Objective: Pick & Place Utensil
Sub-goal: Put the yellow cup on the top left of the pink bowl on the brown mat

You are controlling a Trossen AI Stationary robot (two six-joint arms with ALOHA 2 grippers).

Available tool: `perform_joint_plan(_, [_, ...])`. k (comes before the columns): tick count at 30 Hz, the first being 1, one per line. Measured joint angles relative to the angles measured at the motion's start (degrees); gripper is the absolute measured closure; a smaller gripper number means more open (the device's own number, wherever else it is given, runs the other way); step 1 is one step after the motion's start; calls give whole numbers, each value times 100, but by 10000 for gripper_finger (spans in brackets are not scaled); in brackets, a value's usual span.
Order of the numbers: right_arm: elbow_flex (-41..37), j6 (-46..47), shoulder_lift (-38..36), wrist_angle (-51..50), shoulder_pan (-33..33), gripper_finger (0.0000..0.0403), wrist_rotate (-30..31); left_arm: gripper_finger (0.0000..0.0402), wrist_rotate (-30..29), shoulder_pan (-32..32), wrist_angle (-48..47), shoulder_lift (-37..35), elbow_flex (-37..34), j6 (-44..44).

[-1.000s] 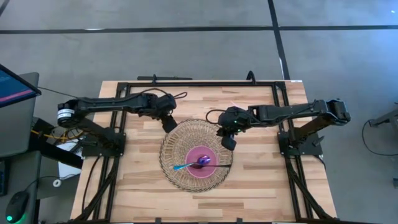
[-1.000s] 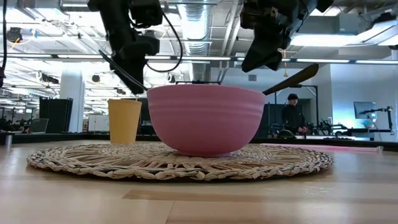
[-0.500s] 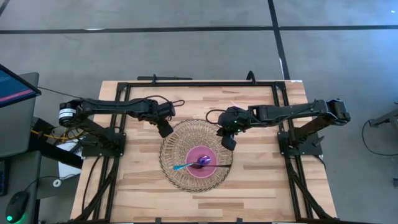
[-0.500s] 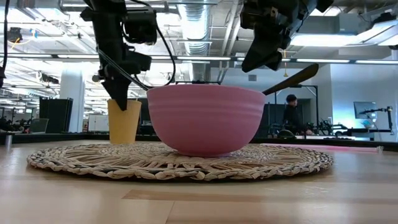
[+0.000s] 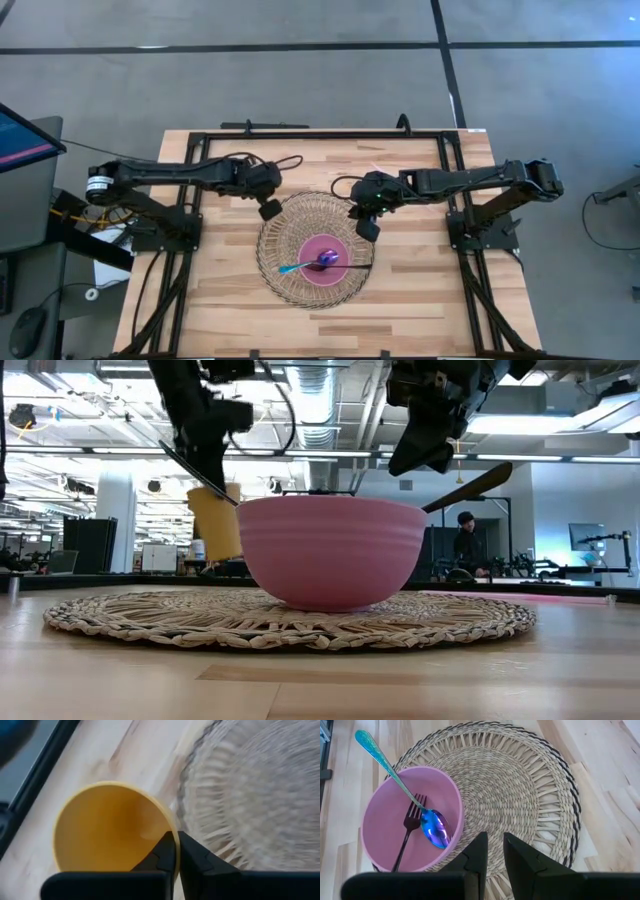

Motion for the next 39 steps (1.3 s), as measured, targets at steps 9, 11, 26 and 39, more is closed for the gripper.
perform_joint_plan(9, [1,0,0,11,0,347,0,393,147,-808,-167,167,164,-133])
perform_joint_plan(11, [0,0,0,11,0,347,0,393,189,-992,-153,219,164,-133])
perform_joint_plan(26, [0,0,0,13,0,347,0,381,325,-1618,-104,784,166,-133])
perform_joint_plan(39, [0,0,0,13,4,347,0,344,317,-1601,-14,1038,166,-115])
